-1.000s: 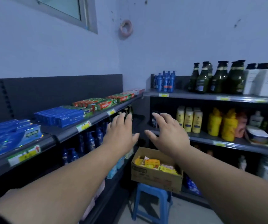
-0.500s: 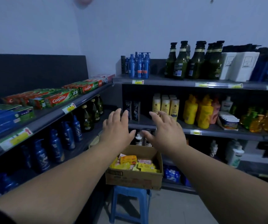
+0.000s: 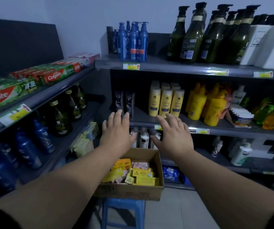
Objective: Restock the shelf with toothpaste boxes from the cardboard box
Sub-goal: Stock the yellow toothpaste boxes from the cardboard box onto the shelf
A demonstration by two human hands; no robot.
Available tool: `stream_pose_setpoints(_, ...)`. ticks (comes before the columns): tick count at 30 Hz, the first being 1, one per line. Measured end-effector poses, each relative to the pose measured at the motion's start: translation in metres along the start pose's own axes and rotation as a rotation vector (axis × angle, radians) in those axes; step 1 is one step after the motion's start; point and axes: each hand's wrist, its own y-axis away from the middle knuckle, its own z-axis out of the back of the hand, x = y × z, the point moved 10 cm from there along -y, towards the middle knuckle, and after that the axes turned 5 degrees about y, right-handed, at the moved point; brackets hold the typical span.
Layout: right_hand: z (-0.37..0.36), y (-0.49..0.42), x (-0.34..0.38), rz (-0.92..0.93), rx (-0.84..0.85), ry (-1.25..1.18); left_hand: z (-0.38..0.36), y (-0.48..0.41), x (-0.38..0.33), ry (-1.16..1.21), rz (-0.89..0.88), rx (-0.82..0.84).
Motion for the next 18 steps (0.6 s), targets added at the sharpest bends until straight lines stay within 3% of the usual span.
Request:
stream_pose_setpoints(12,-0.157,-0.095,-0.069,0.123,0.268,-0.102,-0.150,-0.085,0.016,0.018,0.182,0.060)
stream_pose_setpoints(18,-0.267,-0.087,-0.070,0.163,0.481,-0.142,-0.247,-0.080,0.057,-0.036,0.264,0.217)
